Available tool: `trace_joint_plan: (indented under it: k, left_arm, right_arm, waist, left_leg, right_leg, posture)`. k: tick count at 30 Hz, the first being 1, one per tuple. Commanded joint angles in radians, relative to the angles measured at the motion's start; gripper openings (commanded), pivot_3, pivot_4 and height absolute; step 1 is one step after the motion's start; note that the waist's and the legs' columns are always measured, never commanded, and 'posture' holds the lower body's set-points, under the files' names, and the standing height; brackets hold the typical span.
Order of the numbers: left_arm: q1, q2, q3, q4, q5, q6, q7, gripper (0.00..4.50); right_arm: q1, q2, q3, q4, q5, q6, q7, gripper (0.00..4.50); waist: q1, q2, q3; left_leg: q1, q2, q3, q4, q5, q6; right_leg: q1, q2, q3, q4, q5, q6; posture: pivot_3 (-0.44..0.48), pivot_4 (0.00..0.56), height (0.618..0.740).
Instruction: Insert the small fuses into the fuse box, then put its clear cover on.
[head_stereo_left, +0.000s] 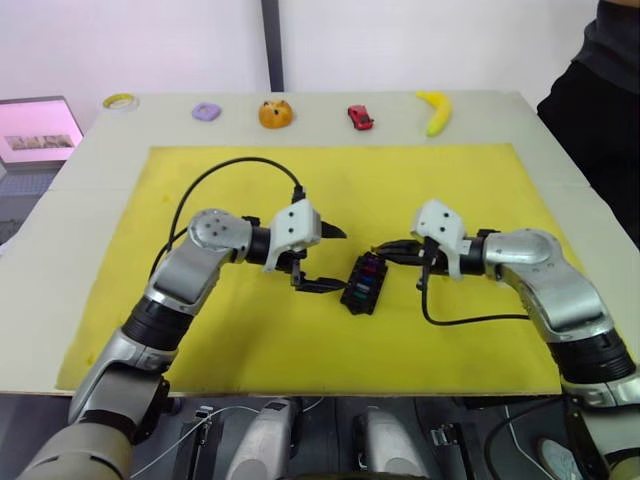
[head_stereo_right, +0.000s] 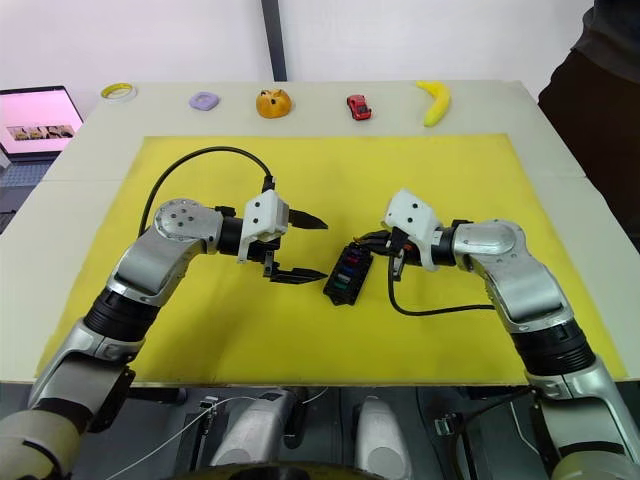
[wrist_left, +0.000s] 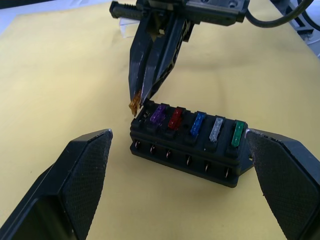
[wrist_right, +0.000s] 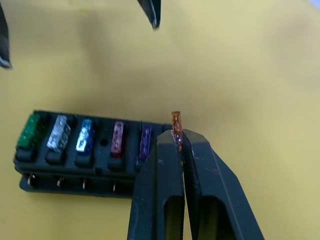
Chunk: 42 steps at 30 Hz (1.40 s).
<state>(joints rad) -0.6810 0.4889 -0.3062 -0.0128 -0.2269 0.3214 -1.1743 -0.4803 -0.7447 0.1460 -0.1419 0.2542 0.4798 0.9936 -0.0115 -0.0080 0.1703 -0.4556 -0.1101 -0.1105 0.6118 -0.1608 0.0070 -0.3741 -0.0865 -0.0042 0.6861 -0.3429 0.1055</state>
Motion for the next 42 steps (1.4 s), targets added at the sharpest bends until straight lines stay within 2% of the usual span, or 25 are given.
trace_joint_plan:
  k: [1,42]
  left_arm:
    - [-0.012,0.006,0.017,-0.02,0.0,-0.013,0.002,4.5]
    - [-0.009,0.005,0.016,-0.02,0.0,-0.016,0.007,4.5]
  right_arm:
    - [-0.026,0.005,-0.01,-0.004,-0.005,-0.022,0.006,0.04]
    - [-0.012,0.014,-0.028,-0.04,0.009,-0.013,0.009,0.04]
  waist:
    - [0.0,0.0,0.0]
    - [0.0,0.0,0.0]
  left_leg:
    - [0.0,0.0,0.0,0.0,0.0,0.0]
    - [0.0,0.0,0.0,0.0,0.0,0.0]
  right_leg:
    - [0.0,0.0,0.0,0.0,0.0,0.0]
    - [0.0,0.0,0.0,0.0,0.0,0.0]
  posture:
    - [0.0,0.15,0.735]
    - [0.0,0.15,0.735]
